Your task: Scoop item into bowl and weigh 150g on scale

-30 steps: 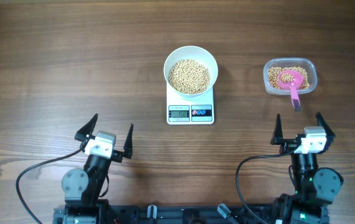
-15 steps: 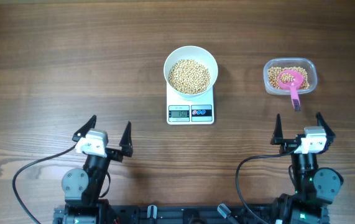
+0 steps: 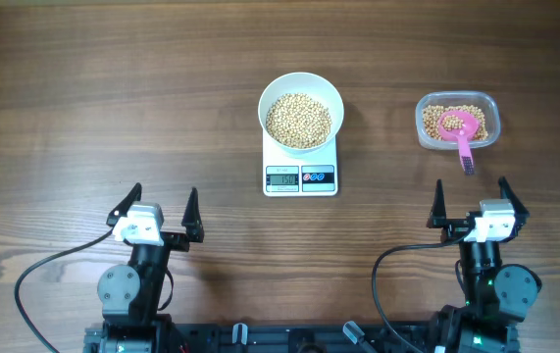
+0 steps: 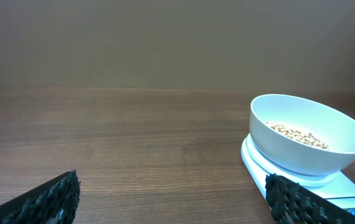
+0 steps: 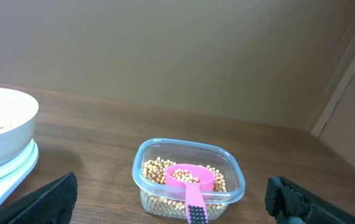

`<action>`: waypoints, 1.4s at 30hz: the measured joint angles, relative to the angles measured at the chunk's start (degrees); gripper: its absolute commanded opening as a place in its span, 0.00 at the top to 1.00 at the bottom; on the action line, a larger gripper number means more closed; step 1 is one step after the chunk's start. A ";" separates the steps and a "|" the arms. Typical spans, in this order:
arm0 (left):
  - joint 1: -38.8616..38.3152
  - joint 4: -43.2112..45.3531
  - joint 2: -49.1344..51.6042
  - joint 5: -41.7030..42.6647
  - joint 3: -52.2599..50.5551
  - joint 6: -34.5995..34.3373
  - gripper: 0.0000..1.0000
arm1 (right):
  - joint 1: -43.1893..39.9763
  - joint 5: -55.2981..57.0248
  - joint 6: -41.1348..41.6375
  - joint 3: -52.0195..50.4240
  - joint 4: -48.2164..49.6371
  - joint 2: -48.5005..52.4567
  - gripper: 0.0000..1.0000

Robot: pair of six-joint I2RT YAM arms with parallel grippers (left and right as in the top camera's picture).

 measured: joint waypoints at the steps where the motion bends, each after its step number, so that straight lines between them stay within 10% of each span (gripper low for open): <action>1: 0.00 0.00 0.00 0.00 0.00 0.00 0.00 | 0.00 0.00 0.00 0.00 0.00 0.00 0.00; 25: 0.00 -0.11 0.00 -1.49 0.00 -5.35 0.00 | 0.00 0.00 0.00 0.00 0.00 0.00 0.00; 42: 0.00 -0.11 0.00 -1.46 0.00 4.44 0.00 | 0.00 0.00 0.00 0.00 0.00 0.00 0.00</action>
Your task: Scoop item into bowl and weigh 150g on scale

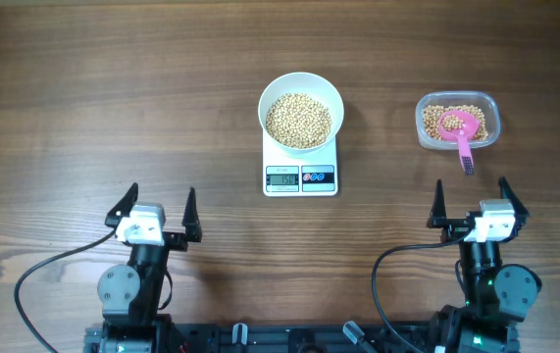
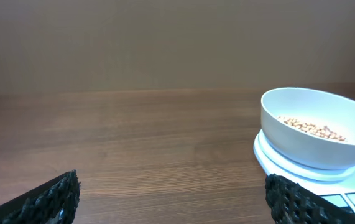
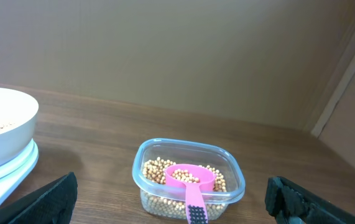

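A white bowl of tan beans rests on the small white scale, whose display is lit. To its right a clear plastic tub holds more beans and a pink scoop, its handle sticking out toward me. My left gripper stands open near the table's front left, nothing between its fingers. My right gripper is open too, just in front of the tub. The bowl shows at the right of the left wrist view.
Bare wooden table surrounds the scale and the tub. A plain wall stands behind the table in both wrist views. Black cables trail from both arm bases at the front edge.
My left wrist camera has turned a little, so the bowl and scale sit slightly further right and higher in its view. The right arm, the scoop and the tub are unchanged.
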`<action>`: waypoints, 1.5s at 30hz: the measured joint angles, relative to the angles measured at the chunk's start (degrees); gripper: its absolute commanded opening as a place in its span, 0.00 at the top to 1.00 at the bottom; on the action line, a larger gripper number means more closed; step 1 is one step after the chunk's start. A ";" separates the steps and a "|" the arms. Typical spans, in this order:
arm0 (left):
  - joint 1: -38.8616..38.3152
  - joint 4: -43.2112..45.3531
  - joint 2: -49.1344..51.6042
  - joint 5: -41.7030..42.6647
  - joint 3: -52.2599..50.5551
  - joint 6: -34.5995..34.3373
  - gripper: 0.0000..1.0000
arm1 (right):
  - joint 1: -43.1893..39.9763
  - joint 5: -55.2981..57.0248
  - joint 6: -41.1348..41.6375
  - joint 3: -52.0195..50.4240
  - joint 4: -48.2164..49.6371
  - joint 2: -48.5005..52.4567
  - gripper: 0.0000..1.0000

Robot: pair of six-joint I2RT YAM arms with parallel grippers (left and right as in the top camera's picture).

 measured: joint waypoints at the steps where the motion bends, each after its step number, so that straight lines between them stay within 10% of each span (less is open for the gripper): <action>1: 0.00 0.00 0.00 0.00 0.00 0.61 0.00 | 0.00 0.00 0.00 0.00 0.00 0.00 0.00; 45: 0.00 -0.02 0.00 -0.22 0.00 1.49 0.00 | 0.00 0.00 0.00 0.00 0.00 0.00 0.00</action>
